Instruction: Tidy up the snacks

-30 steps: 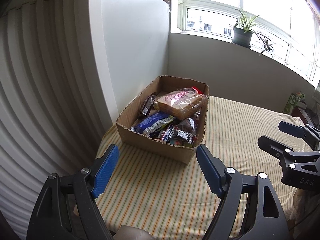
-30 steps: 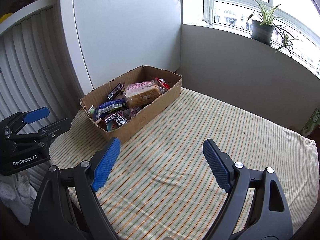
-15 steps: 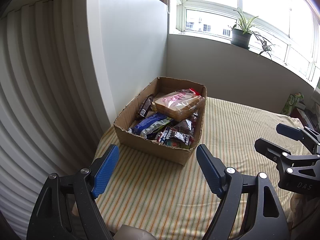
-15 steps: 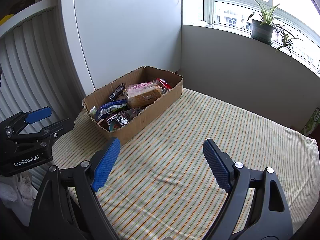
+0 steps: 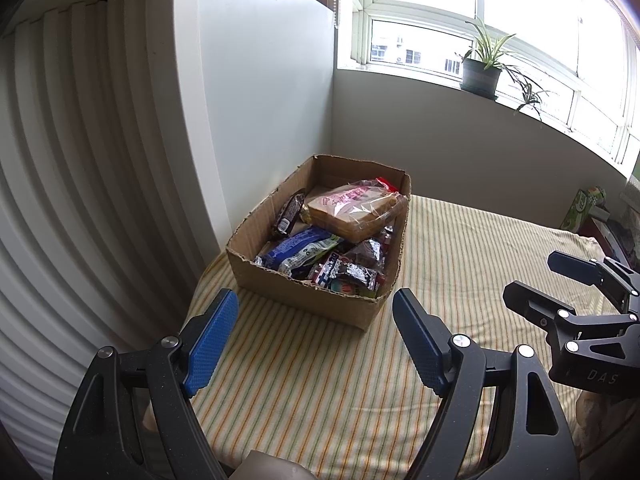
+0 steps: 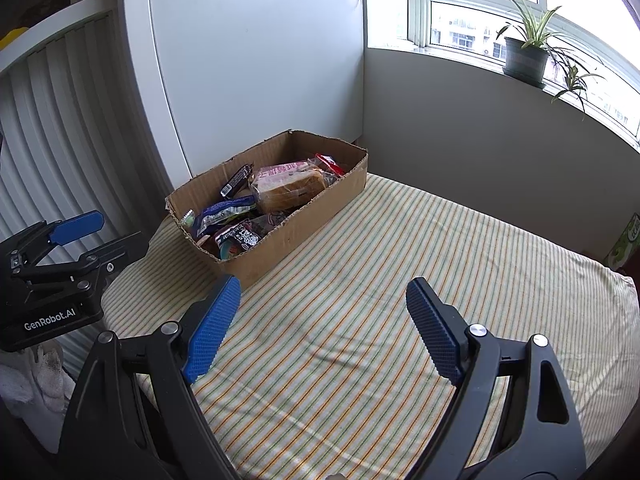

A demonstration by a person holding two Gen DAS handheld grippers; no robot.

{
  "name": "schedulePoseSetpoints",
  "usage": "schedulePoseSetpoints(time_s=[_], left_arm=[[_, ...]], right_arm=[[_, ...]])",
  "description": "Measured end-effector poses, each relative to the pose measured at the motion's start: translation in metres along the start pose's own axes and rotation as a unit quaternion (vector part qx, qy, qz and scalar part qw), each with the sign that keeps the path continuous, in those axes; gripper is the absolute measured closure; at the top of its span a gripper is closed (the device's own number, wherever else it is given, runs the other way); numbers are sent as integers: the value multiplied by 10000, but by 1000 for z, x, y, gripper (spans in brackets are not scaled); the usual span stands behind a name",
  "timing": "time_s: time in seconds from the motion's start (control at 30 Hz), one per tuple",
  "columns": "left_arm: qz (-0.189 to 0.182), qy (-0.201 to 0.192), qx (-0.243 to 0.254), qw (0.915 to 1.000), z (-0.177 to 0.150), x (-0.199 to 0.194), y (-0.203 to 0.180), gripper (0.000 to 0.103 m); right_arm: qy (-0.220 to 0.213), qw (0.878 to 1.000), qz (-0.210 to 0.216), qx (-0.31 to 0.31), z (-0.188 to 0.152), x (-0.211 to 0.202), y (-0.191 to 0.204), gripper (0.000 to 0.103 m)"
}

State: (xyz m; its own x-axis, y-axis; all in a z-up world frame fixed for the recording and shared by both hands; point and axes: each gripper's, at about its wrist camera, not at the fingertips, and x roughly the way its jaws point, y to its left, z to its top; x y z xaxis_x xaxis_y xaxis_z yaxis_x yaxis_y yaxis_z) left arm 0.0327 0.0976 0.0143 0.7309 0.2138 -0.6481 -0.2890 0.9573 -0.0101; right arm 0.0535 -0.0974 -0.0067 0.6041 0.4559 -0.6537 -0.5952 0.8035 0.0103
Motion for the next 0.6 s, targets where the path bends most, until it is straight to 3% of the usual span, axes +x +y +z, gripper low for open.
schedulePoseSetpoints(time_s=[0.6], left_arm=[[-4, -45, 65, 10000, 0, -1, -2, 23]], right_arm=[[47, 10000, -14, 28, -2, 4, -2, 16]])
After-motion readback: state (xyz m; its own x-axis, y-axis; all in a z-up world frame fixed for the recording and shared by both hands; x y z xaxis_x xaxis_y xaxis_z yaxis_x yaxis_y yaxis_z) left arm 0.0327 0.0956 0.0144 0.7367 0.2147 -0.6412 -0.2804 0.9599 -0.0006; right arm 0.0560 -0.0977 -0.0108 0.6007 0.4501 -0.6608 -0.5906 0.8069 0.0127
